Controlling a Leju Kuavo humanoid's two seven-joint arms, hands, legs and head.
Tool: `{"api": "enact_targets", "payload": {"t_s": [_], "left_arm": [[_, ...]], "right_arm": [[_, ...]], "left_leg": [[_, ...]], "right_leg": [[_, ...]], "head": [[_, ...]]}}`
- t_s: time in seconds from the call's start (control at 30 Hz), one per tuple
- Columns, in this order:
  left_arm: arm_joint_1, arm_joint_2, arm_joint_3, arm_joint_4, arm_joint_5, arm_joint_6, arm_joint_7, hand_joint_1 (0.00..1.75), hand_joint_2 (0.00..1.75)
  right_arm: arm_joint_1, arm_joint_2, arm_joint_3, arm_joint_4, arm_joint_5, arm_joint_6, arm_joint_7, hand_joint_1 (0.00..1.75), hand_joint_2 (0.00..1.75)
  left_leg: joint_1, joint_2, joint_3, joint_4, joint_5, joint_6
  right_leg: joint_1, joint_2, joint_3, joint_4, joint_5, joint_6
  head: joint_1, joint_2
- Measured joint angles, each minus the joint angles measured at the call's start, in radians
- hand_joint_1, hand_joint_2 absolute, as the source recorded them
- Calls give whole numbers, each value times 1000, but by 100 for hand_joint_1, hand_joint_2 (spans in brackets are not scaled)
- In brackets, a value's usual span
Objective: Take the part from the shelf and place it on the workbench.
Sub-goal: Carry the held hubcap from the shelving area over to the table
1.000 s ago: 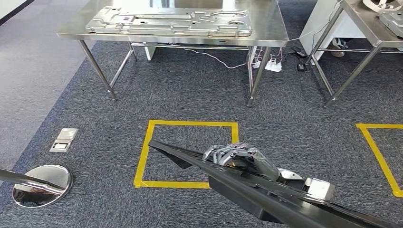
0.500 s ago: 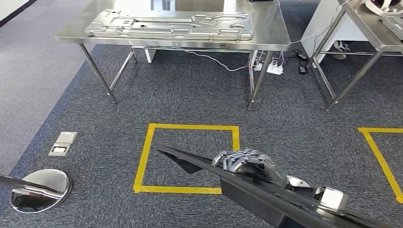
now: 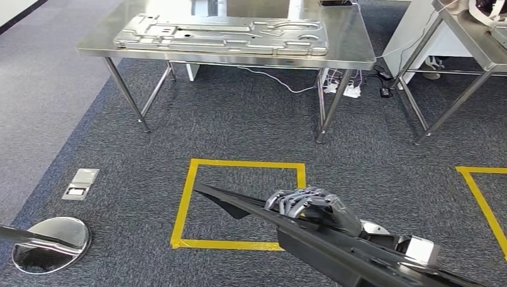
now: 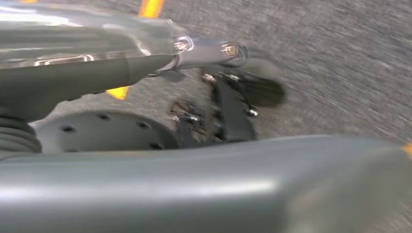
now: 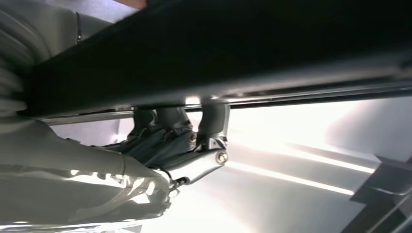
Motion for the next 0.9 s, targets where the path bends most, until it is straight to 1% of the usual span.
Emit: {"api": "enact_targets", "payload": {"t_s": [0.03, 0.07, 0.1, 0.13, 0.17, 0.2, 0.23, 0.27, 0.3, 0.33, 0.37, 0.4, 0.47, 0.53, 0.57, 0.6, 0.67, 0.7, 0.73, 0.77, 0.8, 0.83, 0.87, 0.9], "left_arm": [[1, 0, 1, 0, 0, 0, 0, 0, 0], [0, 0, 2, 0, 0, 0, 0, 0, 0], [-1, 0, 2, 0, 0, -1, 0, 0, 0], [-2, 0, 3, 0, -1, -1, 1, 0, 0], [-2, -1, 3, 0, -1, -1, 1, 0, 0], [-2, -1, 3, 0, -1, -1, 2, 0, 0], [-1, -1, 3, 0, -1, -1, 2, 0, 0], [0, -1, 4, 0, -1, -1, 2, 0, 0], [0, -2, 4, 0, -1, -1, 2, 0, 0], [0, -2, 4, 0, -1, -1, 2, 0, 0], [-1, -3, 4, 0, -2, -1, 2, 0, 0], [-2, -4, 4, 0, -2, -1, 2, 0, 0], [-3, -5, 4, 0, -5, -1, 3, 0, 0], [-4, -5, 5, 0, -11, -1, 3, 0, 0], [-5, -5, 5, 0, -13, 0, 3, 0, 0], [-5, -4, 5, 0, -15, 0, 3, 0, 0], [-4, -4, 6, 0, -17, 0, 3, 0, 0], [-3, -4, 6, 0, -17, 0, 3, 0, 0], [-1, -4, 6, 0, -18, 0, 3, 0, 0], [1, -4, 7, 0, -19, 0, 3, 0, 0], [2, -4, 8, 0, -19, 0, 3, 0, 0], [3, -4, 9, 0, -19, 0, 3, 0, 0], [4, -4, 10, 0, -19, 0, 3, 0, 0], [5, -4, 12, 0, -19, 0, 3, 0, 0]], "right_arm": [[-3, 1, 0, 0, 0, 0, 3, 175, 175], [-5, 2, 0, 0, 1, 0, 4, 175, 175], [-5, 2, 0, 0, 1, 0, 6, 175, 175], [-5, 2, 0, 0, 1, 0, 6, 175, 175], [-3, 2, 0, 1, 2, 0, 6, 175, 175], [-1, 2, 0, 1, 2, 0, 7, 175, 175], [0, 2, 0, 2, 2, 0, 7, 175, 175], [0, 2, 0, 2, 2, 0, 7, 175, 175], [0, 2, 0, 2, 2, 0, 7, 175, 175], [0, 2, 0, 2, 3, 0, 7, 175, 175], [0, 2, 0, 2, 3, -1, 7, 175, 175], [0, 2, 0, 2, 5, -3, 7, 175, 175], [1, 2, 0, 2, 11, -10, 8, 175, 175], [1, 4, 0, -1, 13, -16, 7, 175, 175], [0, 6, 0, -2, 11, -17, 7, 175, 175], [0, 8, 0, -4, 8, -18, 7, 175, 175], [1, 11, 0, -5, -2, -17, 9, 175, 175], [3, 11, 0, -5, -8, -15, 11, 175, 175], [4, 12, 0, -5, -15, -13, 14, 175, 175], [5, 12, 0, -5, -21, -12, 16, 175, 175], [5, 13, 0, -5, -27, -10, 18, 175, 175], [5, 14, -1, -4, -32, -7, 19, 175, 175], [4, 16, -1, -4, -36, -4, 20, 175, 175], [3, 18, -1, -3, -40, -1, 21, 175, 175]], "left_leg": [[1, 0, 5, -5, -1, 7], [3, 0, 11, -9, -2, 15], [2, 1, 15, -11, -4, 21], [0, 1, 18, -12, -7, 26], [-2, 0, 21, -12, -11, 29], [-5, 0, 26, -12, -15, 31], [-7, -1, 32, -11, -19, 32], [-8, -2, 40, -11, -25, 32], [-9, -3, 50, -11, -32, 30], [-11, -4, 58, -11, -38, 26], [-12, -5, 62, -10, -44, 21], [-12, -5, 64, -11, -47, 16], [-11, -4, 63, -14, -50, 6], [-11, -4, 64, -5, -61, -5], [-10, -4, 53, 23, -77, -11], [-7, -4, 28, 72, -100, -17], [-1, -4, -47, 202, -147, -28], [2, -4, -77, 246, -152, -32], [4, -4, -91, 257, -136, -34], [5, -4, -86, 227, -100, -36], [7, -8, -67, 166, -52, -35], [8, -22, -44, 105, -15, -34], [8, -36, -24, 54, 9, -31], [7, -48, -11, 22, 15, -27]], "right_leg": [[0, 0, -3, 13, -11, 3], [0, 1, -17, 48, -30, 5], [0, 2, -46, 106, -56, 4], [1, 4, -87, 177, -84, 3], [2, 5, -128, 241, -102, 2], [3, 5, -158, 281, -102, 1], [4, 5, -170, 282, -80, -1], [5, 6, -162, 244, -41, -4], [7, 6, -141, 178, 8, -9], [10, 6, -118, 118, 43, -14], [13, 7, -98, 68, 62, -19], [17, 8, -88, 40, 66, -24], [19, 10, -82, 26, 56, -29], [12, 9, -75, 19, 55, -36], [8, 7, -70, 15, 54, -40], [6, 5, -65, 13, 51, -44], [5, 5, -59, 13, 44, -47], [4, 8, -54, 13, 40, -46], [4, 13, -48, 13, 36, -44], [3, 20, -40, 13, 30, -41], [2, 27, -32, 13, 25, -39], [1, 34, -25, 13, 19, -35], [0, 42, -21, 13, 15, -31], [-1, 50, -22, 14, 13, -26]], "head": [[0, 0], [0, 0], [1, 0], [1, 0], [1, 0], [1, 0], [1, 0], [1, 0], [1, 0], [0, 0], [0, 0], [0, 0], [0, 0], [-1, 0], [-2, 0], [-3, 0], [-4, 0], [-5, 0], [-5, 0], [-5, 0], [-5, 0], [-5, 0], [-4, 0], [-5, 0]]}}
